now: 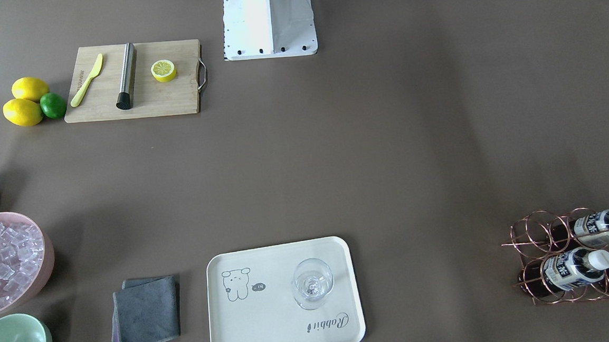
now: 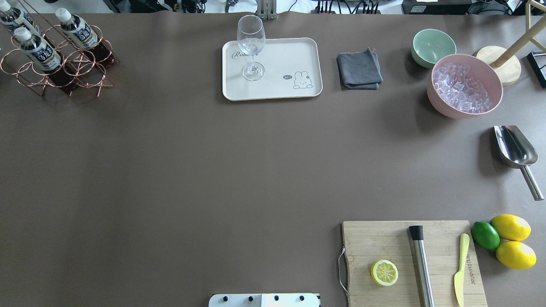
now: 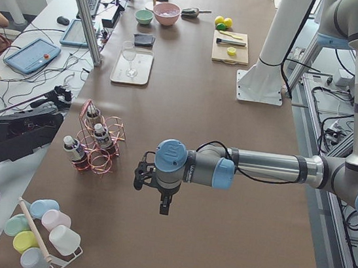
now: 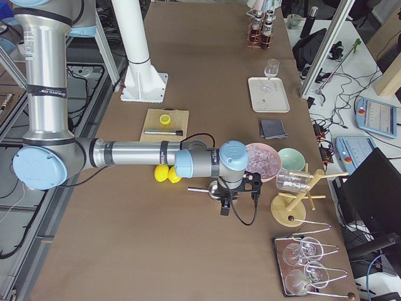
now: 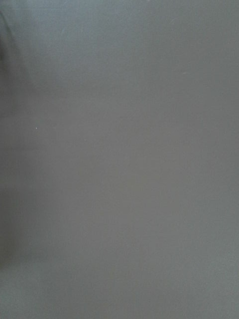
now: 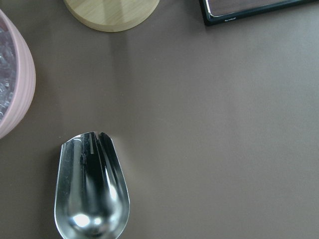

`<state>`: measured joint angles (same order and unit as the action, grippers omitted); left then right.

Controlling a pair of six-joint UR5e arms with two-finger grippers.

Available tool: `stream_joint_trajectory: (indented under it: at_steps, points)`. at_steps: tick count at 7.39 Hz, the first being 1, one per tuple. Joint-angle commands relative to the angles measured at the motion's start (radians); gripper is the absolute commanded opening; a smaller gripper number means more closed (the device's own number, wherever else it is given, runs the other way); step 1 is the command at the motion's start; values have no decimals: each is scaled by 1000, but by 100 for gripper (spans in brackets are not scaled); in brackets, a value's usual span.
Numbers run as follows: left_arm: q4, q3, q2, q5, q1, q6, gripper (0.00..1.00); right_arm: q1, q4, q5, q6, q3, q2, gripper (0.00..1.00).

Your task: Take tea from basket to plate

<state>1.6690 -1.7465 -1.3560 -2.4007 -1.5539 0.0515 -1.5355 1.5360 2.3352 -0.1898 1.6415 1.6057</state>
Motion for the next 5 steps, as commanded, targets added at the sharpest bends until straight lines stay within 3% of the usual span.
stream_joint_trajectory:
  at_steps: [1,5]
  points:
    - [0,-5,0,0,0,-1,98,1,-1,-28,3,4,-6,100]
    - [0,-2,-15,-2,-2,39,98,1,-2,-19,4,15,-7,100]
